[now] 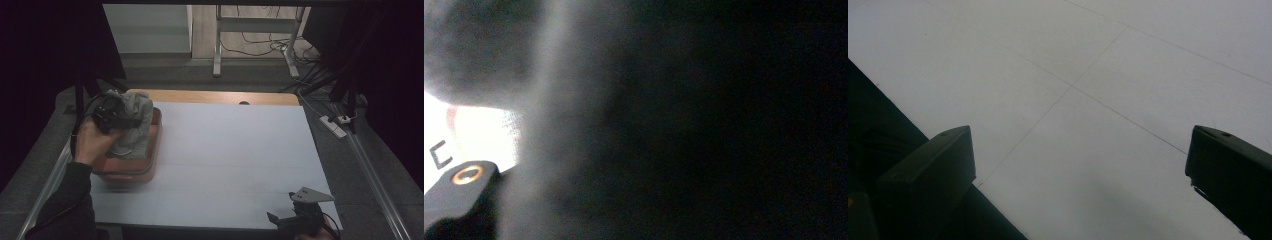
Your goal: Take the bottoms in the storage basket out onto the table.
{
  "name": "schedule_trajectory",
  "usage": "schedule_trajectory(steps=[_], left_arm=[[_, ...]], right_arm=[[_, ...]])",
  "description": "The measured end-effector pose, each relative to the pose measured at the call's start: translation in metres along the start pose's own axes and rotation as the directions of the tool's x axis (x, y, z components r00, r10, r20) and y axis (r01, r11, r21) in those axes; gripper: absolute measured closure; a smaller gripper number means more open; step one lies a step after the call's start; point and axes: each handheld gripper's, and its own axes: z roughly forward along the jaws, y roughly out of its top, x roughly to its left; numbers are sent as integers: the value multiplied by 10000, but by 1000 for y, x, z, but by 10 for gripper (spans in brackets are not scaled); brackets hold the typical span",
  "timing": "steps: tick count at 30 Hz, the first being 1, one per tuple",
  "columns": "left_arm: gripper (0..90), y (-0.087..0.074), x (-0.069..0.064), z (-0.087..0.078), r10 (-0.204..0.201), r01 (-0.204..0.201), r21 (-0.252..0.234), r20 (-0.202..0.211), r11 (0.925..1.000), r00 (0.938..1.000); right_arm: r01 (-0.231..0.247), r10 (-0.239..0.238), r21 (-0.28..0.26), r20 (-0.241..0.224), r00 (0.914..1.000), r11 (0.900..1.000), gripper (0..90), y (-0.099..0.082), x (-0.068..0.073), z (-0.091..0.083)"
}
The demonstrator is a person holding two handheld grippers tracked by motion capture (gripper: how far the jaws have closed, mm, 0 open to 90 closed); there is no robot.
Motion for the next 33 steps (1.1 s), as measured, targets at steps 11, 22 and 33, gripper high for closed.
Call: schedule_trajectory(steps=[11,22,33], left_arm=[[575,10,-4,-18,140,-136,-299,117,9995,9998],[574,24,-23,-25,563,-534,-564,502,9970,9972],[568,35,-47,-19,1287,-1262,-444,589,9910,9899]], right_arm=[[-2,2,1,13,10000,10000,0,0,0,0],[-14,14,1,13,10000,10000,0,0,0,0],[-12,12,-5,4,10000,10000,0,0,0,0]])
